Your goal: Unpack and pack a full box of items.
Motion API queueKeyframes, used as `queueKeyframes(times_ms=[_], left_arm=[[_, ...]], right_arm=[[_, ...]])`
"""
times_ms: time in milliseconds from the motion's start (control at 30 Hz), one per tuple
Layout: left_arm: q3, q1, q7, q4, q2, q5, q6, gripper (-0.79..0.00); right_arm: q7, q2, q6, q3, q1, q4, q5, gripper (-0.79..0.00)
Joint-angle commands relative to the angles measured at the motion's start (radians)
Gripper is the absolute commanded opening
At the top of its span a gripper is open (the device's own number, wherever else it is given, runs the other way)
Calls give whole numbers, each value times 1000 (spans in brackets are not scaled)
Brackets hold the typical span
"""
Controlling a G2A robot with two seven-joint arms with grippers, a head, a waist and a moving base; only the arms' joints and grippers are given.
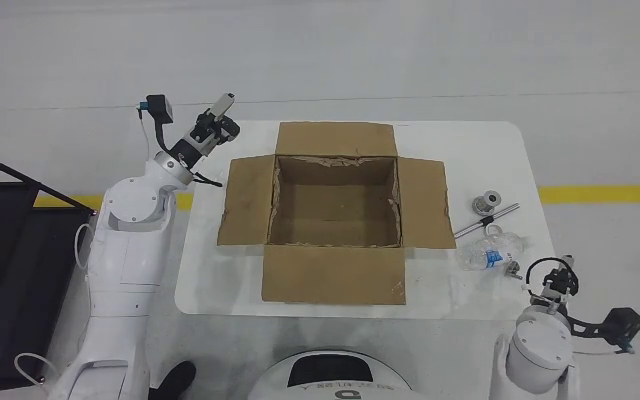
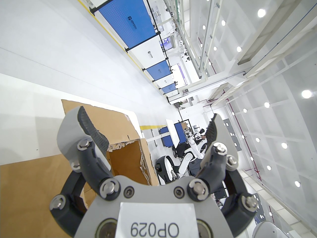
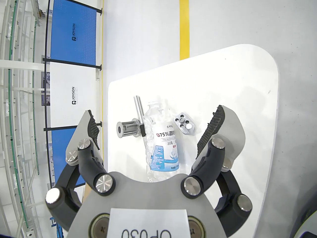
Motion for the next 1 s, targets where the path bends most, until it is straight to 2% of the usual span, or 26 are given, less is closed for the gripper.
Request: queueKeyframes(times_ms=[0,700,900,933,967], left_arm=[[0,0,0,0,0,-1,0,0],[0,0,0,0,0,-1,0,0],[0,0,0,0,0,-1,0,0],[0,0,0,0,0,-1,0,0],[0,0,0,0,0,-1,0,0]], right_arm=[[0,0,-1,0,0,0,0,0],[0,0,-1,0,0,0,0,0],[75,21,95,-13,53,89,-211,-3],[84,23,108,-12,61,96,-229,-108],[91,25,117,-11,69,101,-245,-394]])
